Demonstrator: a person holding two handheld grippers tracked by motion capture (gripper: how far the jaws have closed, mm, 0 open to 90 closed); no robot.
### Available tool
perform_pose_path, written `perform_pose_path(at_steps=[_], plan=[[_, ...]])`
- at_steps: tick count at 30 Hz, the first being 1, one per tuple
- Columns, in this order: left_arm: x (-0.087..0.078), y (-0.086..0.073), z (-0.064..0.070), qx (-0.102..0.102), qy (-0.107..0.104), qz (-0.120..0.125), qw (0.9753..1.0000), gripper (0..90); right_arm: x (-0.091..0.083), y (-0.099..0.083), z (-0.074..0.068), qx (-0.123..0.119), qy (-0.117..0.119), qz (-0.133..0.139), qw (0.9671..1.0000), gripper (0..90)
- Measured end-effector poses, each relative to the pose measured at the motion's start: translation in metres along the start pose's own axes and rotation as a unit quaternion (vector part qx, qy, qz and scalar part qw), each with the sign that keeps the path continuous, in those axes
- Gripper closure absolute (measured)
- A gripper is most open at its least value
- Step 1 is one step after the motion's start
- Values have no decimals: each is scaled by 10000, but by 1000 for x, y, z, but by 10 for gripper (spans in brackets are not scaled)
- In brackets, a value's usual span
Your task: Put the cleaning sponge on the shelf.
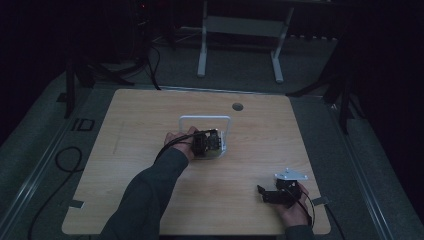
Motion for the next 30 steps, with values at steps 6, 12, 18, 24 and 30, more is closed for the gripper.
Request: perform_pose_path(at_steps=[6,12,18,24,30], plan=[[1,0,-1,82,73,52,9999,715,0,0,0,0,0,-1,10000,106],[2,1,-1,140,125,61,9998,715,0,0,0,1,1,-1,10000,106],[3,1,-3,163,207,50,9996,713,0,0,0,0,1,0,10000,106],[6,0,-3,169,380,0,9991,696,0,0,0,0,-1,-1,10000,106],[6,-2,-3,97,418,12,9991,647,0,0,0,0,-1,-1,10000,106]])
Point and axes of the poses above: each handheld gripper's, and its own axes: x roughly forward along the jaws, y roughly out of its top, z roughly to its right, the point moved 5 cm from there along x, roughly forward along the jaws, and after that the axes turned 5 degrees about y, right-handed, at the moved point
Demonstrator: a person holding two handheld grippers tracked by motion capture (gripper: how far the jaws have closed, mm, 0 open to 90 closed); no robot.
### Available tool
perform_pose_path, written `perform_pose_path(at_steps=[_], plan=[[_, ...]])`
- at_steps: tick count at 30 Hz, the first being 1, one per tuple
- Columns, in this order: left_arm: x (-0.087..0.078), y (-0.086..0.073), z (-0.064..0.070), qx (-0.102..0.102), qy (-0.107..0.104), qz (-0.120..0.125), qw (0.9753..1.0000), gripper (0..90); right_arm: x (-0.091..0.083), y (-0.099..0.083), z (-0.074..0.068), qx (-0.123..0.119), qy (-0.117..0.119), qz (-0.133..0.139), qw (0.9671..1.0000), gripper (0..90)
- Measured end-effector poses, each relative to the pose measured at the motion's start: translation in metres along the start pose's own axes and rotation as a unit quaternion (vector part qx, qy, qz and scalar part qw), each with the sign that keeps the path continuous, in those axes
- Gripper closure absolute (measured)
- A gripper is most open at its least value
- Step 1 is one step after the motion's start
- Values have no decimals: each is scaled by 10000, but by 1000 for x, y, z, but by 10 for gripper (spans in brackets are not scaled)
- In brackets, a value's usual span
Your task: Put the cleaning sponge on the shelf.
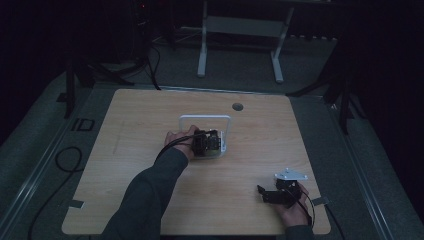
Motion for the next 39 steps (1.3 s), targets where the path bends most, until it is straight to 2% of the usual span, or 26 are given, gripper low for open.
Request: perform_pose_path(at_steps=[16,23,27,28,30,31,33,34,35,37,39], plan=[[-15,-6,-5,-209,137,124,9996,552,0,0,0,9,-2,-1,10000,106],[-23,-9,-6,-347,51,231,9991,531,0,0,0,-8,-6,8,10000,106],[-34,-13,-7,-625,-179,492,9967,540,0,0,0,0,-5,5,10000,106],[-34,-13,-7,-625,-179,492,9967,544,0,0,0,-1,-5,5,10000,106],[-39,-16,-6,-711,-365,639,9947,551,0,0,0,0,-5,4,10000,106],[-39,-16,-6,-711,-365,639,9947,554,0,0,0,10,-4,0,10000,106],[-42,-17,-6,-807,-487,761,9926,555,0,0,0,13,-3,-1,10000,106],[-44,-17,-6,-923,-548,863,9905,556,0,0,0,11,-4,-1,10000,106],[-44,-17,-6,-923,-548,863,9905,556,0,0,0,11,-4,-1,10000,106],[-47,-19,-6,-1042,-633,942,9881,558,0,0,0,14,-6,-2,10000,106],[-48,-21,-5,-1091,-675,995,9867,557,0,0,0,13,-6,-1,10000,106]])
Point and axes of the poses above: each handheld gripper's, and its own axes: x roughly forward along the jaws, y roughly out of its top, z roughly to its right, the point moved 5 cm from there along x, roughly forward along the jaws, and after that the axes turned 5 degrees about y, right-handed, at the moved point
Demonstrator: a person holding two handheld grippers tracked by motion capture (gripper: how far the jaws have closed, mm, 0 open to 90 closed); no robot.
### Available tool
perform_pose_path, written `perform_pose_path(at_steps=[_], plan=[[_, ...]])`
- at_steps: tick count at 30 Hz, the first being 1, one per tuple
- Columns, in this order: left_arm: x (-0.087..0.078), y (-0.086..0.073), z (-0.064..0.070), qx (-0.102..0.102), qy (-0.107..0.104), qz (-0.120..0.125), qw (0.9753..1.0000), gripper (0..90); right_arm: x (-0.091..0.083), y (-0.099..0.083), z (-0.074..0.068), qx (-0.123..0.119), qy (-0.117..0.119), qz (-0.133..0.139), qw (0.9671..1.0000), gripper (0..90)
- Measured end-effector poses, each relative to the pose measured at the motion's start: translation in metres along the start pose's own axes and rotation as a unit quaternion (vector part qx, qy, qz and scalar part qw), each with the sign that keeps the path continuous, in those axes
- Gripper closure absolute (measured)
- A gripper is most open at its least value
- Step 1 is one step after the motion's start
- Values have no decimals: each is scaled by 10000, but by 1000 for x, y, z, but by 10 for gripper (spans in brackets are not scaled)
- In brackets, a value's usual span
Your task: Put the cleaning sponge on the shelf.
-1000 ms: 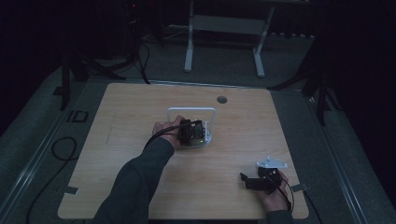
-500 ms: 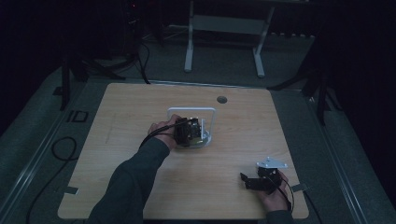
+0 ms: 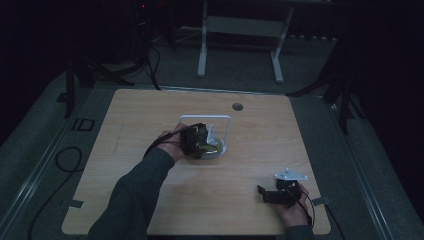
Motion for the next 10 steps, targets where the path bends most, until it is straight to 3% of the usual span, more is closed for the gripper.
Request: perform_pose_path(at_steps=[6,10], plan=[[-4,-7,3,-362,-281,153,9988,557,0,0,0,-9,-2,3,10000,106],[-7,-14,6,-529,-324,249,9978,557,0,0,0,-4,2,-1,10000,106]])
Point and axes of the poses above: each handheld gripper's, and its own axes: x roughly forward along the jaws, y roughly out of its top, z roughly to its right, the point moved 5 cm from there along x, roughly forward along the jaws, and after that the axes turned 5 degrees about y, right-handed, at the moved point
